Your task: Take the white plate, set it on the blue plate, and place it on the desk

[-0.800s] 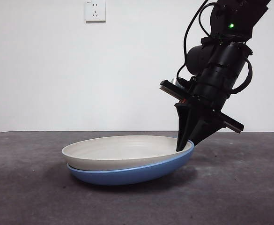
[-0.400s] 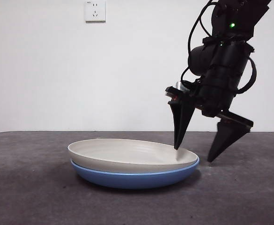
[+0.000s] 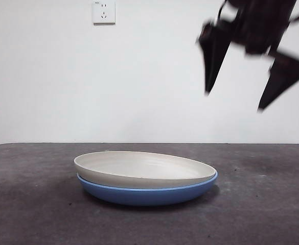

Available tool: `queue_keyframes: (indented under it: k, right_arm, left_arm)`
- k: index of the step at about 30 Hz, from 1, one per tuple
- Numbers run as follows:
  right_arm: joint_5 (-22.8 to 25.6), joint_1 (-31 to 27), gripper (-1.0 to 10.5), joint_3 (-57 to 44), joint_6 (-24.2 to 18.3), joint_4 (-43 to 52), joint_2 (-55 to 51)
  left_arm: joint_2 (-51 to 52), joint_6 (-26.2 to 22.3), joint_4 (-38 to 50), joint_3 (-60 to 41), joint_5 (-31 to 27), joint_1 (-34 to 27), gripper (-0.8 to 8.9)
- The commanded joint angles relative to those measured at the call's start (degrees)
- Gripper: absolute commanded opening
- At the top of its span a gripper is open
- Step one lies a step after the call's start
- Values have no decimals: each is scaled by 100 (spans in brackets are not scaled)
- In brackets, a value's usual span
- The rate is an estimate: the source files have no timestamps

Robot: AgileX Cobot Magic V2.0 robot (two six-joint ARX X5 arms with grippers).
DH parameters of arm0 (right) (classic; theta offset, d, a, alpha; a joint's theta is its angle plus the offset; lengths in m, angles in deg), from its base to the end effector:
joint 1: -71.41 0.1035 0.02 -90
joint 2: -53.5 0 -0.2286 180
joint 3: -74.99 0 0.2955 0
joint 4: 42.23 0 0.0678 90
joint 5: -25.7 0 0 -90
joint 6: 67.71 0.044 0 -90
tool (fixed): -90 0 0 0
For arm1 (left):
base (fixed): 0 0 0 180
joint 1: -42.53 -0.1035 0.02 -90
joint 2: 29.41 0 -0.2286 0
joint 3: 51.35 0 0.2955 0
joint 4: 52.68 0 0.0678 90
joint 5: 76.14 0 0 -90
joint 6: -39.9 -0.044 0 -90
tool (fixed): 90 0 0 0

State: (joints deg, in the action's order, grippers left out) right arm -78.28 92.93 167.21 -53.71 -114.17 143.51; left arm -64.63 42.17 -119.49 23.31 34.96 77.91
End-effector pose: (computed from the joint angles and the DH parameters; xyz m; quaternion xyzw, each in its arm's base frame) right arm 0.3251 0.1396 0.2398 0.0579 0.5966 0.1788 0.7802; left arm 0.1198 -0.1045 0.3730 0.0124 0.2438 -0.4550 0.8564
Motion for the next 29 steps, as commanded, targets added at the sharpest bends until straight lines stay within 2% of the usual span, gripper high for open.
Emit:
queue_keyframes:
  k: [1,10,18,29]
  right_arm:
    - [162,201,569,127,17,-223,-636]
    - [275,964,568,125,15,-1093,-2538]
    - [807,1469,568,105,24,-1976,-3530]
    - [848,1539,568,-614,28,-1681,-4736]
  left_arm:
    - [-20,-4,37,46,-9,26,595]
    - [-20,-7,72,46,-9,26,595]
    - [-20,-7,74,46,-9,26,595]
    - [-22,-4,57,46,-9,26,595]
